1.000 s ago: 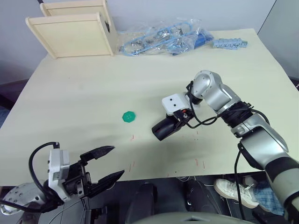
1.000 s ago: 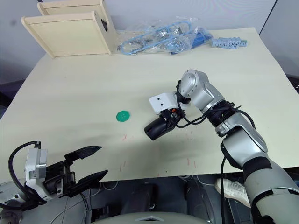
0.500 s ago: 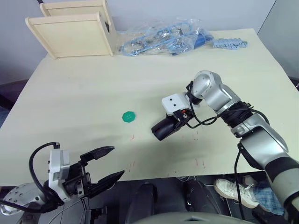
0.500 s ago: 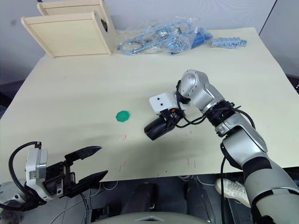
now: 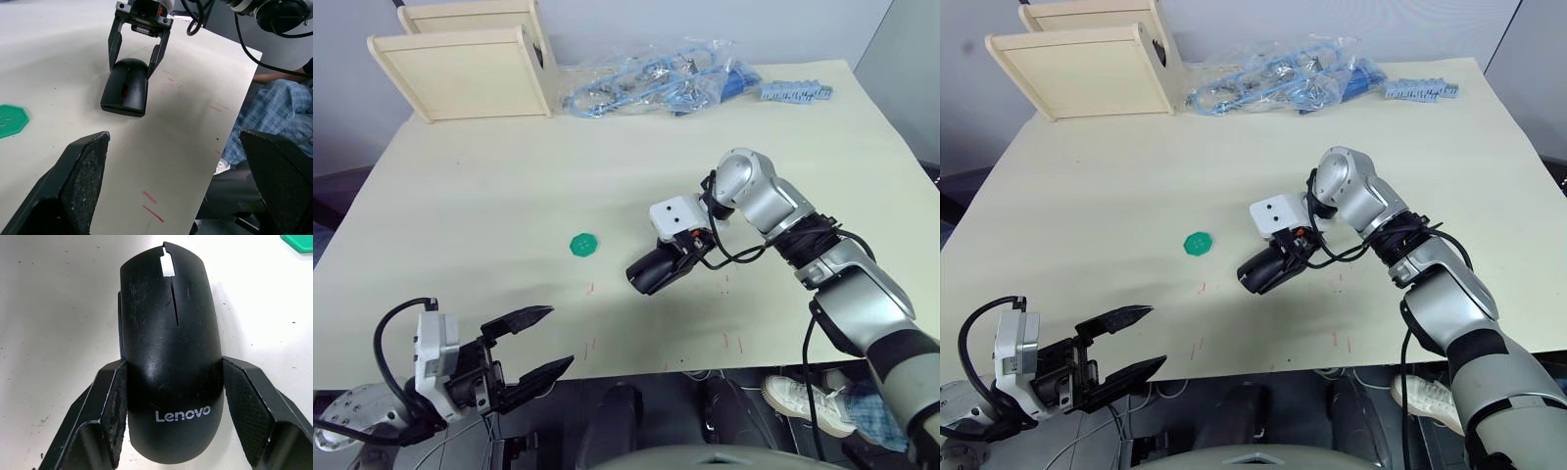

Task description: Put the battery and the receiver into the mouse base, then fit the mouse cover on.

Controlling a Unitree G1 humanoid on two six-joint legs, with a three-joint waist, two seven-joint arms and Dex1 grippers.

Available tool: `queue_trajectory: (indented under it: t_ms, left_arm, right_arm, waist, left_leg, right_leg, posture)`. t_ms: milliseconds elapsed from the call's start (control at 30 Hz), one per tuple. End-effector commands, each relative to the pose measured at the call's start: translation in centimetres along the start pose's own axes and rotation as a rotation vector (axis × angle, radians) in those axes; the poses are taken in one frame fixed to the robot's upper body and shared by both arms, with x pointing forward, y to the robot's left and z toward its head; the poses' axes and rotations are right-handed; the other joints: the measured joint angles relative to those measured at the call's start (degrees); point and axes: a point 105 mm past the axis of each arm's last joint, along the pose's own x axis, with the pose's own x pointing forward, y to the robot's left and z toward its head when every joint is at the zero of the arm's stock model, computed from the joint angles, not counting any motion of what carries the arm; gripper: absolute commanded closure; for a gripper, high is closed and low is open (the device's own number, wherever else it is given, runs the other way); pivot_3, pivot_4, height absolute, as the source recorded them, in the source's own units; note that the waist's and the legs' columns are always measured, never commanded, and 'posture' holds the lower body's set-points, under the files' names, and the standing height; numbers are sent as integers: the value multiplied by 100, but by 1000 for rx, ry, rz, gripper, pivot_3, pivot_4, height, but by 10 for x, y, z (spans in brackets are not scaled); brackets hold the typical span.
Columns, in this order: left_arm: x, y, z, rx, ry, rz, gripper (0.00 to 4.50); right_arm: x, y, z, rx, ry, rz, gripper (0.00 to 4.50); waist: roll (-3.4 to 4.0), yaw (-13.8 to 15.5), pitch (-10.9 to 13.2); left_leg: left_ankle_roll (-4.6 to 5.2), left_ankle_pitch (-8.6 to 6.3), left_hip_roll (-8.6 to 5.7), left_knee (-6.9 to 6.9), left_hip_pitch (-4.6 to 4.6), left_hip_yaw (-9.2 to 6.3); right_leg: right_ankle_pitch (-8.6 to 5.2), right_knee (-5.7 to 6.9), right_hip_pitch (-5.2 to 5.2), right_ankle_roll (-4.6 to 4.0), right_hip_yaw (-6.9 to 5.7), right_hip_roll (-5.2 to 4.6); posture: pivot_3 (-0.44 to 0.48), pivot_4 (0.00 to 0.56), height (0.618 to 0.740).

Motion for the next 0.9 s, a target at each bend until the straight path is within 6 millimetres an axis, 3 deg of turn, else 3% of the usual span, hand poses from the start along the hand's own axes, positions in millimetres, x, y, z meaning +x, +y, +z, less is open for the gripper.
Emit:
queue_trajectory:
  t_ms: [33,567,633,667,700,767,900]
  left_arm:
    - [4,-6,7,23,-11,-32,0]
    - [4,-5,7,23,-10,-34,0]
    - [4,-5,7,21,-9,-34,0]
    - [3,-5,6,21,-9,-34,0]
    - [3,-5,6,20,-9,-34,0]
    - [3,-5,6,20,-8,-34,0]
    - [2,-5,6,20,-9,-33,0]
  right_arm:
    - [-8,-4,7,-25,-13,-24,2100]
    - [-9,-3,4,-17,-2,-17,2100]
    - [-10,-3,4,-16,-3,-16,1126]
    - [-10,-3,4,-17,-4,-19,998]
    - [-10,-3,5,-18,-5,-19,334]
    - [-10,-4,5,-19,-7,-20,78]
    - [-11,-5,6,-20,-11,-26,78]
  waist:
    - [0,0,0]
    - [0,0,0]
    - [0,1,0]
    - [0,1,0]
    - [0,1,0]
    - [0,1,0]
    - [0,1,0]
  left_leg:
    - [0,0,0,0,0,0]
    - [0,0,0,0,0,0]
    - [0,0,0,0,0,0]
    - [0,0,0,0,0,0]
    - [0,0,0,0,0,0]
    - [0,0,0,0,0,0]
    - [0,0,0,0,0,0]
  right_leg:
    - [0,0,0,0,0,0]
    - [0,0,0,0,0,0]
    - [0,0,0,0,0,0]
    - [0,0,0,0,0,0]
    - [0,0,0,0,0,0]
    - [0,0,0,0,0,0]
    - [0,0,0,0,0,0]
  posture:
    - [0,150,740]
    - [0,150,740]
    - [0,150,740]
    - [0,150,740]
    - [0,150,740]
    - [0,150,740]
    - [0,150,740]
